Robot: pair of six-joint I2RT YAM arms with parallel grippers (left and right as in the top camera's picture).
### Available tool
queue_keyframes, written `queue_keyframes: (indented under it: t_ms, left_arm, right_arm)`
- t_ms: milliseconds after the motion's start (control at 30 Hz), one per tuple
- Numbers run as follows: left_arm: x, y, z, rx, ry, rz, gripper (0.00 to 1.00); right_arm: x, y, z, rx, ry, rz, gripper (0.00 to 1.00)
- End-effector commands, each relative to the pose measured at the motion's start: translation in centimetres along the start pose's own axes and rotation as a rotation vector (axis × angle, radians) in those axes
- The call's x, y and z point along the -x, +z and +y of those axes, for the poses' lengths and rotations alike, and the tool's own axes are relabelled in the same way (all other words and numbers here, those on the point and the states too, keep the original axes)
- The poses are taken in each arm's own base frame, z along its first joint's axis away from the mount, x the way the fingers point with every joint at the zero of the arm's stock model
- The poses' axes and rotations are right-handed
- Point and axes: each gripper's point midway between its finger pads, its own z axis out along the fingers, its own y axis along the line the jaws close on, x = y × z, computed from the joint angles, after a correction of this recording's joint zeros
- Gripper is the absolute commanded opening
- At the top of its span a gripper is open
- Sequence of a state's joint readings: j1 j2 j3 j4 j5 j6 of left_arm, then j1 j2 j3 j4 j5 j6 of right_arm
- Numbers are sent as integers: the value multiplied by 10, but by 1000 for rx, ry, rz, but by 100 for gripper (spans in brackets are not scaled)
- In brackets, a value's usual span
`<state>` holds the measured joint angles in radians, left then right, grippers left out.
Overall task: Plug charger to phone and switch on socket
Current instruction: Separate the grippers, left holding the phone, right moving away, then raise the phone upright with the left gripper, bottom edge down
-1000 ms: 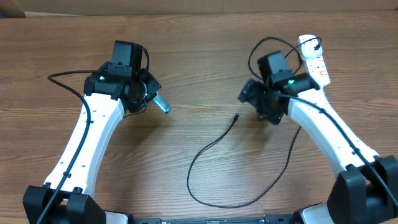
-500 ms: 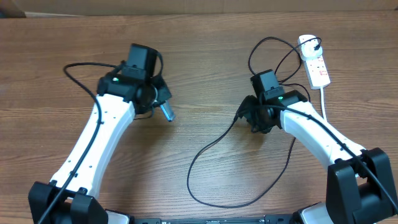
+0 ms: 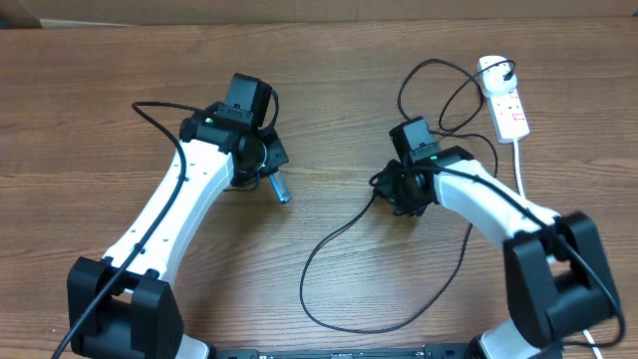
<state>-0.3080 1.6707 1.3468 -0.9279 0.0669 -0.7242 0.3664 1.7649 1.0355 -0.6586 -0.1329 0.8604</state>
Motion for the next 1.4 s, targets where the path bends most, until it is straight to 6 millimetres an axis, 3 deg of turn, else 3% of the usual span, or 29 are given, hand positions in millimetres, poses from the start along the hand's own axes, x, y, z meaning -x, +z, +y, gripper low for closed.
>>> queue_keyframes:
  t_ms: [0, 1067, 1167, 1367]
  left_arm:
    - [0, -3, -5, -22, 24, 1, 4]
    - [-6, -3, -10, -54, 23, 36, 4]
    - [-6, -3, -10, -54, 23, 36, 4]
    - [-6, -4, -13, -70, 25, 40, 4]
  right_arm:
    - [-9, 15, 0, 9, 10, 64, 43]
    - [-6, 20, 7, 39, 5, 60, 8]
    - [-8, 20, 12, 62, 3, 75, 4]
    - [-15, 15, 26, 134, -13, 130, 4]
